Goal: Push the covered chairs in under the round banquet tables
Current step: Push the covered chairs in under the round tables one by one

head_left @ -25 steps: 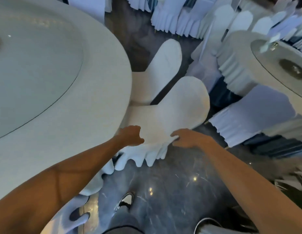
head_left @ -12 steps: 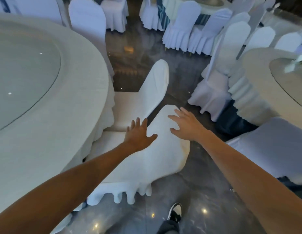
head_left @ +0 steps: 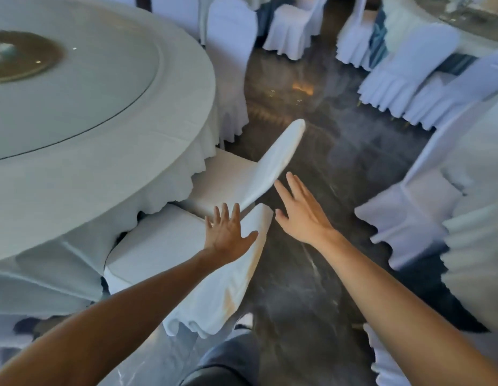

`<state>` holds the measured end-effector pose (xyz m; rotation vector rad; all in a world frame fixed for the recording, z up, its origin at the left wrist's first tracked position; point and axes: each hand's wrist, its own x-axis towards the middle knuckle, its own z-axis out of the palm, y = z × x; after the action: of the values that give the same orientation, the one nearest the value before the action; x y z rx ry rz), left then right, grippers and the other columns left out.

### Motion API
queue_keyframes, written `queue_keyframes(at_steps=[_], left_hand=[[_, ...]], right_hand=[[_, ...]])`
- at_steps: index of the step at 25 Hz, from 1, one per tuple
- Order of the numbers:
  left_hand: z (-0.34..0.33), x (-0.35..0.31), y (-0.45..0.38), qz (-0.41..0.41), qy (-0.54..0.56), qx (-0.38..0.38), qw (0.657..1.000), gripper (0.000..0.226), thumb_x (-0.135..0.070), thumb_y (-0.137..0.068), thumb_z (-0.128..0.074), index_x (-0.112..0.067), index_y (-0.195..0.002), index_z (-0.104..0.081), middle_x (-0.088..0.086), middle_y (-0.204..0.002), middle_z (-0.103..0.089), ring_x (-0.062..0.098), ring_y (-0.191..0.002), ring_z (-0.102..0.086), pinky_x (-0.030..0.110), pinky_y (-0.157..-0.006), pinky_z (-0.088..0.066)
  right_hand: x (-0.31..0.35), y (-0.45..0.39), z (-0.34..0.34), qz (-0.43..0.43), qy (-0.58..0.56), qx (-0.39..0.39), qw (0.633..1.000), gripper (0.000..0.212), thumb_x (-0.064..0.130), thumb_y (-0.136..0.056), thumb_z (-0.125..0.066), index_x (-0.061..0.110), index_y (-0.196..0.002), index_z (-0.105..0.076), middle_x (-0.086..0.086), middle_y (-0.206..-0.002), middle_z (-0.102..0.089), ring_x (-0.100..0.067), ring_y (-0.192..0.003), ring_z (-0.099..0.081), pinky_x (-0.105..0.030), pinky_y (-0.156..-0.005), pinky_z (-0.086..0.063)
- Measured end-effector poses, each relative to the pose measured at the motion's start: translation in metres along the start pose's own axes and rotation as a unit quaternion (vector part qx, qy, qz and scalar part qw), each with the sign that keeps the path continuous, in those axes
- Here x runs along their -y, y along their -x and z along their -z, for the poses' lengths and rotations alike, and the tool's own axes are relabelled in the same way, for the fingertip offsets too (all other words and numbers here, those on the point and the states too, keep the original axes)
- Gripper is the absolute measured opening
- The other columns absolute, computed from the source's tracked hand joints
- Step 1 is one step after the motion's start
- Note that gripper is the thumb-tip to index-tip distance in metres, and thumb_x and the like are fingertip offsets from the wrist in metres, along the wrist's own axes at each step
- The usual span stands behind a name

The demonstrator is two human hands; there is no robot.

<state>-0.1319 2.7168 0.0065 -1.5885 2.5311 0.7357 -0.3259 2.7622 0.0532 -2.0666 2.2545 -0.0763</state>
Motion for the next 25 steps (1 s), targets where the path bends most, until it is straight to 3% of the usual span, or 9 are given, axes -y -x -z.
queue_keyframes(at_steps=[3,7,12,18,20,22,25], left_hand=[[-0.016,-0.028,-0.03,0.04,0.03,-0.008,0.999,0.088,-0.077,-0.088,-0.029,-0.023,-0.155,-0.012,0.006,-0.164,-0.009,0.036,-0.15,-0.005,0.062,-0.118,-0.01],[-0.03,-0.058,-0.094,0.097,0.046,-0.016,0.994,0.084,-0.073,-0.089,-0.036,-0.024,-0.154,-0.015,0.007,-0.162,-0.015,0.034,-0.149,-0.011,0.061,-0.119,-0.011],[-0.029,-0.073,-0.138,0.167,0.07,0.006,0.983,0.078,-0.062,-0.089,-0.052,-0.022,-0.149,-0.023,0.009,-0.154,-0.03,0.033,-0.141,-0.028,0.059,-0.116,-0.023],[-0.021,-0.065,-0.136,0.254,0.128,0.0,0.959,0.079,-0.066,-0.084,-0.057,-0.02,-0.144,-0.035,0.005,-0.143,-0.046,0.028,-0.128,-0.046,0.052,-0.104,-0.041],[-0.026,-0.065,-0.128,0.292,0.148,0.01,0.945,0.086,-0.074,-0.077,-0.058,-0.02,-0.142,-0.04,0.003,-0.14,-0.051,0.026,-0.124,-0.052,0.046,-0.098,-0.046],[-0.031,-0.07,-0.121,0.332,0.174,0.042,0.926,0.089,-0.077,-0.071,-0.06,-0.022,-0.139,-0.046,0.001,-0.135,-0.057,0.024,-0.118,-0.057,0.04,-0.093,-0.048],[-0.042,-0.085,-0.112,0.372,0.186,0.09,0.905,0.08,-0.071,-0.059,-0.069,-0.028,-0.125,-0.056,-0.002,-0.117,-0.065,0.021,-0.102,-0.063,0.034,-0.081,-0.049]], right_hand=[[-0.037,-0.034,-0.002,0.039,0.002,0.008,0.999,0.073,0.034,-0.096,-0.053,0.016,-0.155,-0.013,-0.015,-0.163,-0.004,-0.032,-0.149,-0.013,-0.04,-0.117,-0.026],[-0.086,-0.083,0.002,0.111,0.029,0.02,0.993,0.074,0.034,-0.096,-0.053,0.012,-0.155,-0.013,-0.013,-0.162,-0.006,-0.03,-0.148,-0.019,-0.04,-0.117,-0.03],[-0.132,-0.148,0.01,0.192,0.057,0.043,0.979,0.074,0.03,-0.096,-0.053,0.011,-0.156,-0.014,-0.013,-0.163,-0.006,-0.029,-0.15,-0.011,-0.041,-0.12,-0.019],[-0.14,-0.212,-0.026,0.275,0.075,0.14,0.948,0.076,0.032,-0.093,-0.056,0.013,-0.155,-0.015,-0.016,-0.163,-0.005,-0.031,-0.15,-0.007,-0.046,-0.121,-0.009],[-0.144,-0.228,-0.05,0.294,0.127,0.19,0.928,0.07,0.034,-0.09,-0.055,0.016,-0.152,-0.027,-0.014,-0.159,-0.023,-0.03,-0.147,-0.02,-0.053,-0.12,-0.005],[-0.15,-0.242,-0.067,0.332,0.201,0.222,0.894,0.054,0.032,-0.087,-0.057,0.02,-0.138,-0.045,-0.007,-0.14,-0.049,-0.027,-0.132,-0.041,-0.057,-0.117,-0.013],[-0.159,-0.258,-0.079,0.413,0.241,0.206,0.854,0.043,0.018,-0.084,-0.058,0.022,-0.126,-0.05,-0.002,-0.121,-0.061,-0.026,-0.113,-0.054,-0.045,-0.103,-0.035]])
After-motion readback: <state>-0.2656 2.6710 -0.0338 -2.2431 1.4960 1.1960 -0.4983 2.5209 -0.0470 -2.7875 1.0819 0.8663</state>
